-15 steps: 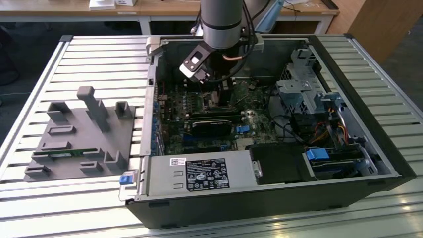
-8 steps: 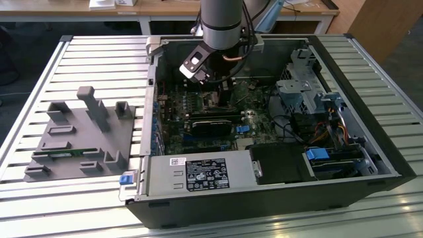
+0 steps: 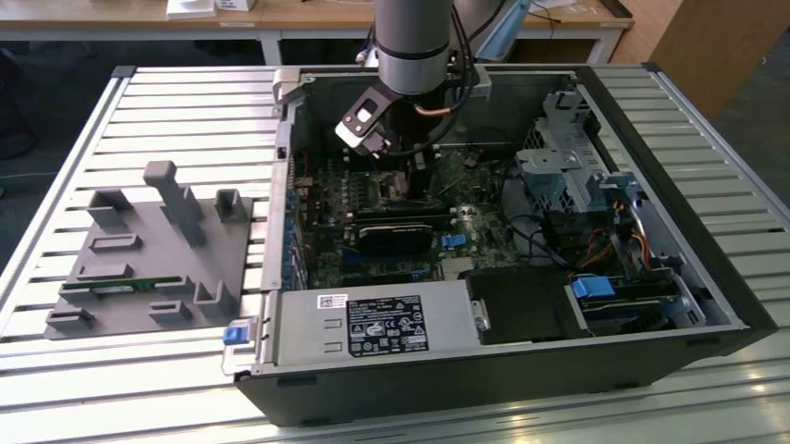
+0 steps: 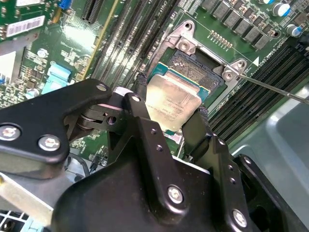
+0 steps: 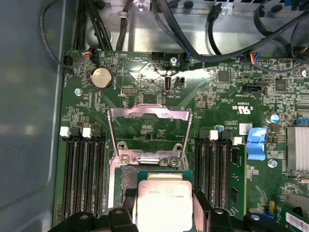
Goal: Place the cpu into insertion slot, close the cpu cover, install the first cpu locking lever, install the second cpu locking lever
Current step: 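Place the cpu into insertion slot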
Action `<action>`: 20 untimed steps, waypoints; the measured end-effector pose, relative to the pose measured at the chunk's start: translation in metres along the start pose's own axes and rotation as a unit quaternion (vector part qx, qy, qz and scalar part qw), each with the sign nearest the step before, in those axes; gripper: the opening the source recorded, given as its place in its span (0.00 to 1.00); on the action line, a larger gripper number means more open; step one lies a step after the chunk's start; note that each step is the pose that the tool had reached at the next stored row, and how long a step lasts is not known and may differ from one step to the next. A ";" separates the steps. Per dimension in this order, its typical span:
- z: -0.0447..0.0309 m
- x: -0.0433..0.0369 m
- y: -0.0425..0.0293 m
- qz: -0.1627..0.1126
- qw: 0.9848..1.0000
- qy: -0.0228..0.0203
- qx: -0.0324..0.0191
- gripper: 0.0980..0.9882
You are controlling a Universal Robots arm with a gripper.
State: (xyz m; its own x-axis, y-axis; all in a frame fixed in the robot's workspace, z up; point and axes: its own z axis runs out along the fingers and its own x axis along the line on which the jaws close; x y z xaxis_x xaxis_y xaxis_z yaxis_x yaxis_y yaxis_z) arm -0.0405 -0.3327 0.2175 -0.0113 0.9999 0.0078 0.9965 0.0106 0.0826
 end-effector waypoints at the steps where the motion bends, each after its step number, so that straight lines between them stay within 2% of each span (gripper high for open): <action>1: 0.0006 0.0007 -0.0001 0.000 1.000 0.000 0.000 0.50; 9: 0.0076 0.0050 -0.0040 0.001 1.000 0.000 0.000 0.50; 20: 0.0152 0.0127 -0.0047 0.003 1.000 0.000 0.000 0.50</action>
State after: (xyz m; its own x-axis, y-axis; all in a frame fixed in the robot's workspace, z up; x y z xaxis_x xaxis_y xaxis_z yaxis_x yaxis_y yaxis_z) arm -0.0440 -0.3200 0.2020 -0.0050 1.0000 0.0078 0.9966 0.0044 0.0817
